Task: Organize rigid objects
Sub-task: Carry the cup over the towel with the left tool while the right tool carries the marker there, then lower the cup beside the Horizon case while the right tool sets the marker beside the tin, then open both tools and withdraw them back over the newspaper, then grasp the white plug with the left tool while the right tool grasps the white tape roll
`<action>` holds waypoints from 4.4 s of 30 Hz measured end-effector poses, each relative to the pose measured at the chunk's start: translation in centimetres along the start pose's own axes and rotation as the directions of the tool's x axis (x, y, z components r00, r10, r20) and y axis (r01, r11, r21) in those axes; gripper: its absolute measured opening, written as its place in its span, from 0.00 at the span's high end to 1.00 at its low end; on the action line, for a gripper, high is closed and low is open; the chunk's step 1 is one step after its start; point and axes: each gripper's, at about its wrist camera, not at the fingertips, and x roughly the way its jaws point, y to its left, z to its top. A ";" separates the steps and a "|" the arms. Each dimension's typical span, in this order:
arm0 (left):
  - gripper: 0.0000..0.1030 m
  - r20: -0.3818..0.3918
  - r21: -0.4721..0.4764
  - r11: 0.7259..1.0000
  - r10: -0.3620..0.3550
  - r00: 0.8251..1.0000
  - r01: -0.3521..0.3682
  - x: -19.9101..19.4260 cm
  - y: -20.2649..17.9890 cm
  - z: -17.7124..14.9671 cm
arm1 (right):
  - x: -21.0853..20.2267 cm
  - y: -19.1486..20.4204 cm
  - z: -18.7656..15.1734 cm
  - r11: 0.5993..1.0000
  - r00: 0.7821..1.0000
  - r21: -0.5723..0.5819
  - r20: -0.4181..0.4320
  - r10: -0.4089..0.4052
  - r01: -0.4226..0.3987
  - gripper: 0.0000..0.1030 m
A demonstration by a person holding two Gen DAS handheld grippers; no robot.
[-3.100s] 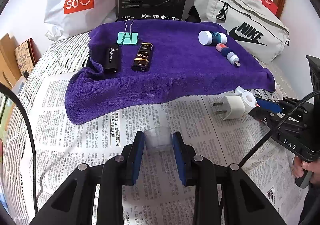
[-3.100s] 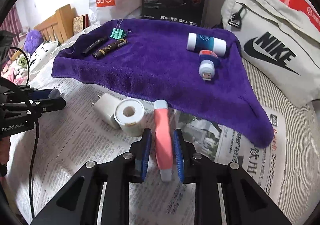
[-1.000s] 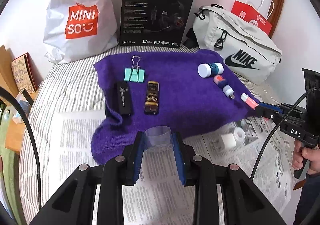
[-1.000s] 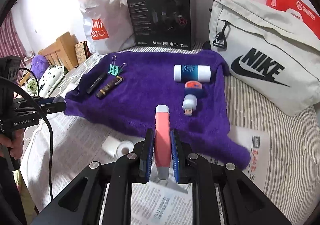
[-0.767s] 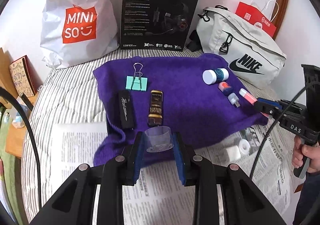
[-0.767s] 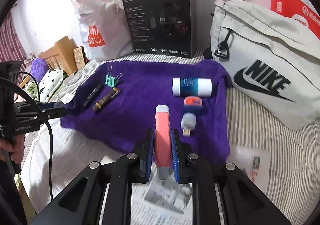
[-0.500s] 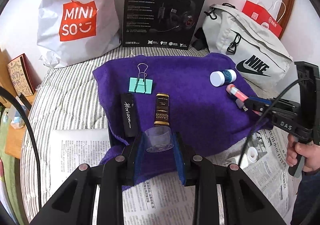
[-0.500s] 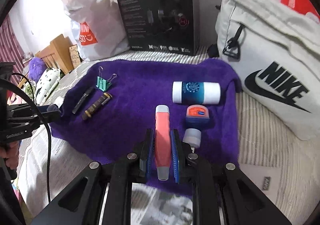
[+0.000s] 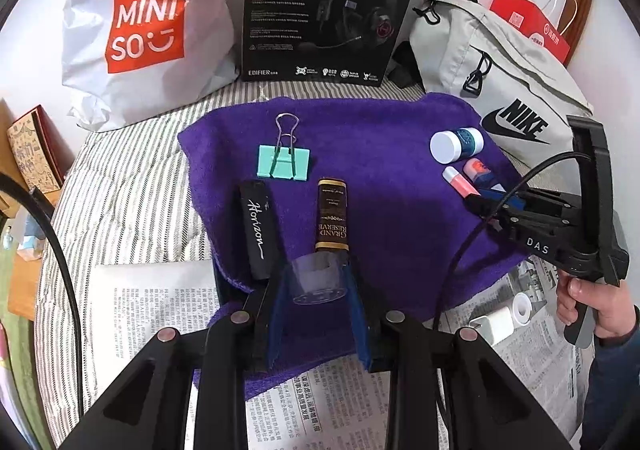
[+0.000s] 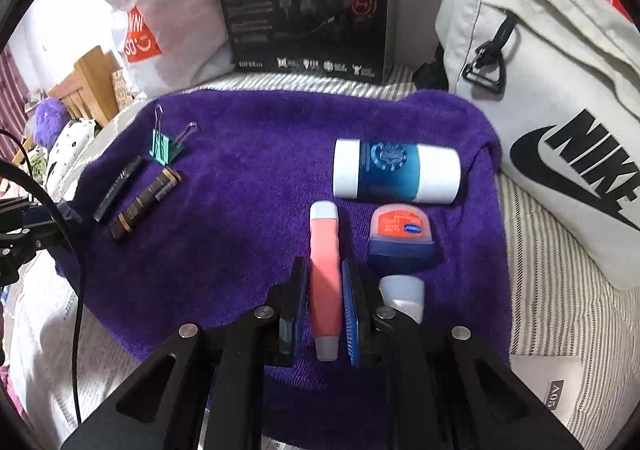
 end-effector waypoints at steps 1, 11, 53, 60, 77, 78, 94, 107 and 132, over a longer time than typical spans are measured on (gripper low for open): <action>0.73 -0.006 0.005 1.000 0.001 1.000 -0.001 0.2 -0.2 0.0 | 0.0 0.0 0.0 1.000 1.000 -0.001 -0.002 0.001 -0.001 0.84; 0.73 -0.080 0.001 0.999 0.043 0.996 -0.043 2.0 0.2 -0.6 | 0.0 -0.1 0.1 1.000 1.000 -0.016 -0.002 0.009 -0.009 0.84; 0.32 -0.095 0.031 0.992 0.128 0.987 -0.125 -0.6 -1.5 -0.8 | -10.8 2.0 -2.8 0.999 0.993 -0.041 0.114 0.007 -0.002 0.32; 0.30 -0.078 0.035 0.992 0.123 0.989 -0.120 -3.0 -2.2 -3.3 | -13.7 3.1 -5.3 1.000 0.993 -0.019 0.115 0.008 -0.006 0.32; 0.27 -0.067 -0.008 0.994 0.108 0.992 -0.109 -5.1 -2.4 -9.5 | -10.5 4.6 -11.1 0.999 0.996 0.023 0.087 0.029 -0.031 0.29; 0.27 -0.067 -0.011 0.995 0.103 0.992 -0.104 -5.1 -2.4 -9.7 | -10.0 4.6 -11.1 1.000 0.996 0.018 0.086 0.016 -0.018 0.30; 0.27 -0.093 -0.051 0.995 0.076 0.993 -0.081 -3.8 -0.8 -11.5 | -5.5 5.4 -9.3 0.998 0.999 -0.070 0.049 0.006 -0.003 0.58; 0.27 -0.057 -0.010 0.998 0.062 0.996 -0.063 -4.1 -2.3 -10.3 | -9.2 2.5 -11.2 1.000 0.999 -0.016 0.049 -0.018 0.019 0.73; 0.27 -0.033 0.070 0.997 0.048 0.998 -0.046 0.4 -12.8 -5.2 | -12.0 -1.7 -17.4 0.985 0.992 0.140 0.064 -0.112 0.102 0.72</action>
